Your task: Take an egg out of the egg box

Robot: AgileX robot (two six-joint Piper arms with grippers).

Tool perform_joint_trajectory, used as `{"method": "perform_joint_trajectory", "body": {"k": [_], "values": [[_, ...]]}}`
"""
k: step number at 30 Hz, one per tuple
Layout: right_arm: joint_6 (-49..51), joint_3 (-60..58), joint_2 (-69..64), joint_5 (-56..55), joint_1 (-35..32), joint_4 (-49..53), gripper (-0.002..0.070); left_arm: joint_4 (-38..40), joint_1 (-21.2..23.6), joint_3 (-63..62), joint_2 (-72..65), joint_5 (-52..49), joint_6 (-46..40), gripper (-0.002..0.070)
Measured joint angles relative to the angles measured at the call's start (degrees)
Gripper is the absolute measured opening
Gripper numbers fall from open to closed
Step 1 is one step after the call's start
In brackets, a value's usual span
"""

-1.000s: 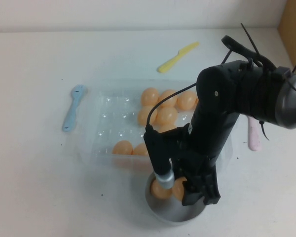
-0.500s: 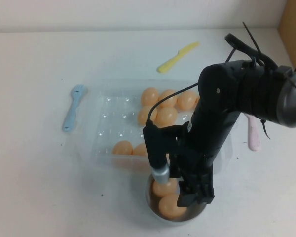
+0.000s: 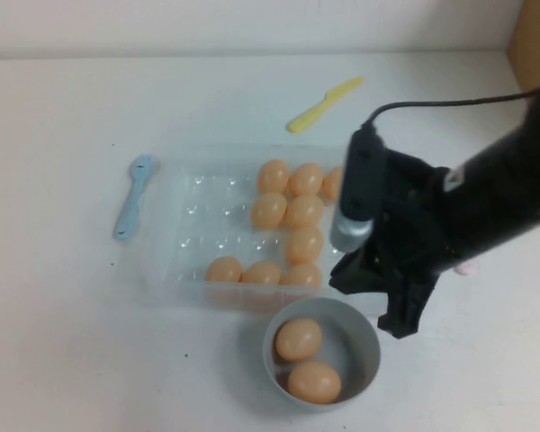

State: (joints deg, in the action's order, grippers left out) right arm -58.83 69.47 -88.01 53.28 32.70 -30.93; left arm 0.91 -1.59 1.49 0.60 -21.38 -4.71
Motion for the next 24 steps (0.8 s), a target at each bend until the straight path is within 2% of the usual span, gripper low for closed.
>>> {"method": "perform_joint_trajectory", "body": {"k": [7,10,17,24], "values": [[4.19,-23.58,21.09,-31.43,-0.52,-10.33,-0.0015,0.00,0.00,0.00,0.00,0.00,0.00,-0.0003],[4.43,-31.18,28.90,-40.60,-0.52,-15.35,-0.0015,0.00,0.00,0.00,0.00,0.00,0.00,-0.0003],[4.43,-42.70,43.88,-47.67,-0.64,-18.74,-0.0016,0.00,0.00,0.00,0.00,0.00,0.00,-0.0003],[4.43,-48.49,52.80,-55.58,-0.64,-19.01,-0.0016,0.00,0.00,0.00,0.00,0.00,0.00,-0.0003]]}}
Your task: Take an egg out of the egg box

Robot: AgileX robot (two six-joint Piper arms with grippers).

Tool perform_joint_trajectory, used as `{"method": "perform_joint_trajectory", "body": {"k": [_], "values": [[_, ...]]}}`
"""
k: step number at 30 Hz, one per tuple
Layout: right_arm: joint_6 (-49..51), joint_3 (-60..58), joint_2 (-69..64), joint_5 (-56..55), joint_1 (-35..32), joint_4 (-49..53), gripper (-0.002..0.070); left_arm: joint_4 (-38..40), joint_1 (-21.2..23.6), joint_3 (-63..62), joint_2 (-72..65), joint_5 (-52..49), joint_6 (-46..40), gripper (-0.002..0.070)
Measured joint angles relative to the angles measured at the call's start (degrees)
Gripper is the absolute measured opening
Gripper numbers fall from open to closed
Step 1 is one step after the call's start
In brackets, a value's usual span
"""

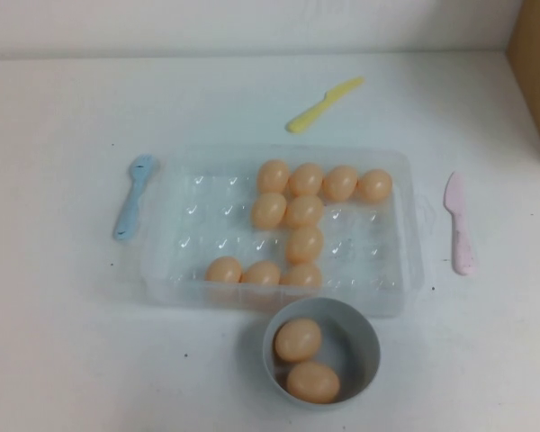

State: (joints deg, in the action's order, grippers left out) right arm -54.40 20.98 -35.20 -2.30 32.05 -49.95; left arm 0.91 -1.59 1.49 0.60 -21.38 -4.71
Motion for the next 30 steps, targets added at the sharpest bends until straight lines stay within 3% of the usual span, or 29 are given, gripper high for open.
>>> {"method": "perform_joint_trajectory", "body": {"k": [17,23,30], "values": [[-4.76,-12.89,15.39,-22.76,-1.36,-1.10,-0.0017,0.00,0.00,0.00,0.00,0.00,0.00,-0.0003],[2.03,-18.31,19.26,-24.71,-12.52,1.58,-0.0017,0.00,0.00,0.00,0.00,0.00,0.00,-0.0003],[20.83,-22.33,25.25,-20.03,-24.97,13.29,-0.0017,0.00,0.00,0.00,0.00,0.00,0.00,-0.0003]]}}
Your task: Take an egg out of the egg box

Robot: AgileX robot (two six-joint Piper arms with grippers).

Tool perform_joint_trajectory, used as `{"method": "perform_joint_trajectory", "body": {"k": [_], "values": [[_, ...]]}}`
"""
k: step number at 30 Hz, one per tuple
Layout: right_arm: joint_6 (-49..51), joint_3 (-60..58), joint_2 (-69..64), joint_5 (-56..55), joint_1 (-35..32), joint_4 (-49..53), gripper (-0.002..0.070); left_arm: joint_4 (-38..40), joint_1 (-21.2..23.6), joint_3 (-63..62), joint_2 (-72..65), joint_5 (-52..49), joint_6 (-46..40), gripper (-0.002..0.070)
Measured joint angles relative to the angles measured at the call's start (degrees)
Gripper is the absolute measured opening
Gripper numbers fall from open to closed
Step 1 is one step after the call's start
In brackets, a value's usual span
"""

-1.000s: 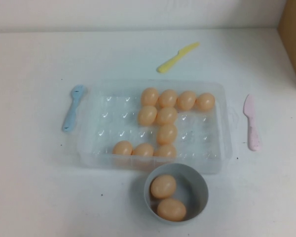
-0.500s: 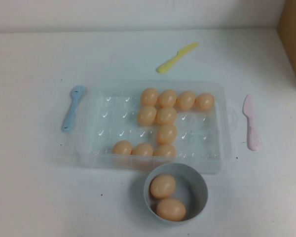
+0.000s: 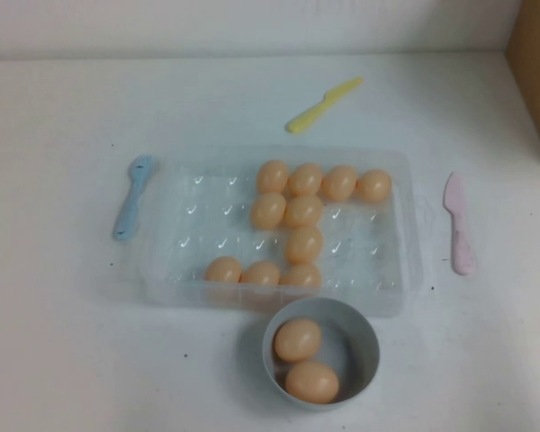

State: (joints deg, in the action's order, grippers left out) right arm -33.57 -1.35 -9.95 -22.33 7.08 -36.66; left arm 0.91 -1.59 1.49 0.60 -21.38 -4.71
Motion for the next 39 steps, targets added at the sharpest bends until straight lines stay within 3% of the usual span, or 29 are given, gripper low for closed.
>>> {"method": "perform_joint_trajectory", "body": {"k": [6,12,15,23,39], "values": [[19.34,-0.12,1.78,9.64,-7.87,15.59,-0.0017,0.00,0.00,0.00,0.00,0.00,0.00,-0.0003],[47.54,-0.12,5.29,21.60,-13.51,42.98,-0.0017,0.00,0.00,0.00,0.00,0.00,0.00,-0.0003],[53.55,-0.12,7.37,27.94,-14.47,48.72,-0.0017,0.00,0.00,0.00,0.00,0.00,0.00,-0.0004],[55.60,-0.12,10.37,42.07,-14.71,48.27,-0.0017,0.00,0.00,0.00,0.00,0.00,0.00,-0.0004],[51.96,-0.12,10.37,43.30,-14.71,48.04,-0.0017,0.00,0.00,0.00,0.00,0.00,0.00,-0.0003]]}}
